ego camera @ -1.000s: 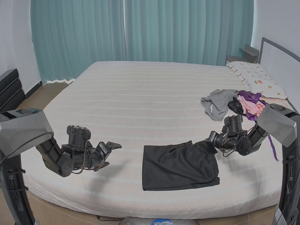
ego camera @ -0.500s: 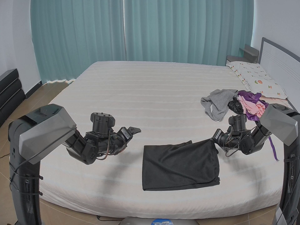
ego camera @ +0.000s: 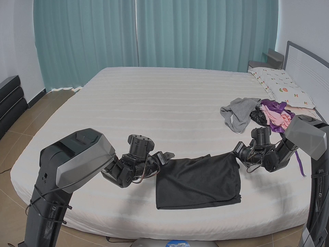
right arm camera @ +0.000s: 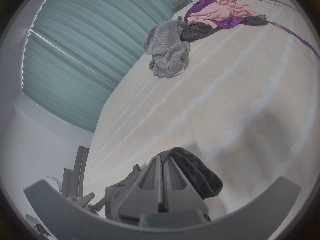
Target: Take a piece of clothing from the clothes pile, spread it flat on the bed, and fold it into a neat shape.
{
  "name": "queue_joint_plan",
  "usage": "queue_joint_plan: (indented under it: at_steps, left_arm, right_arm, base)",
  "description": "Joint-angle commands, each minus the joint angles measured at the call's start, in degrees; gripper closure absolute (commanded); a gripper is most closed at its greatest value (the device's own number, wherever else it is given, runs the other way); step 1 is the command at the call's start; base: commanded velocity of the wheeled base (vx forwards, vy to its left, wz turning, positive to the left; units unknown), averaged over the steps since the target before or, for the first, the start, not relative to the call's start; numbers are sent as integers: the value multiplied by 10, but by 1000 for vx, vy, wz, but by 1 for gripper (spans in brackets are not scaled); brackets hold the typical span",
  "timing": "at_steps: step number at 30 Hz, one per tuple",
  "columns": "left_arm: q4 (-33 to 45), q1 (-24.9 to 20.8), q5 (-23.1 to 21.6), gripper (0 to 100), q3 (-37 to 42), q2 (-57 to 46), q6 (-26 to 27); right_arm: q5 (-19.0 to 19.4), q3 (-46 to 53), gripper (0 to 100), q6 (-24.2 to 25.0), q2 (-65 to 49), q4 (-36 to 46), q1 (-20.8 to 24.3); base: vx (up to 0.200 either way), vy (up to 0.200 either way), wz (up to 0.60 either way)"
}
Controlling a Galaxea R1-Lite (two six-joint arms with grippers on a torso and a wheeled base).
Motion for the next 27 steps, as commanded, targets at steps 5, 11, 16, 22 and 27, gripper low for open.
queue_joint_plan:
  at_steps: [5,11,16,22,27]
  left_arm:
    - [1,-5,1,100,-13,23,3]
    - [-2,-5,43,100,-29,33,0]
    - [-7,-9,74,100,-29,36,3]
    - [-32,1,107,100,-28,33,-33]
    - [-31,3,119,100,-13,29,-38]
  right_arm:
    - [0,1,100,0,0,0,6]
    - [0,1,100,0,-1,0,6]
    - [-1,-2,100,-2,2,0,6]
    - [-1,-10,100,-4,4,0,3]
    - [-1,-18,100,-4,8,0,1]
  base:
    - [0,0,0]
    - [0,0,0]
    - [0,0,0]
    - [0,0,0]
    - [0,0,0]
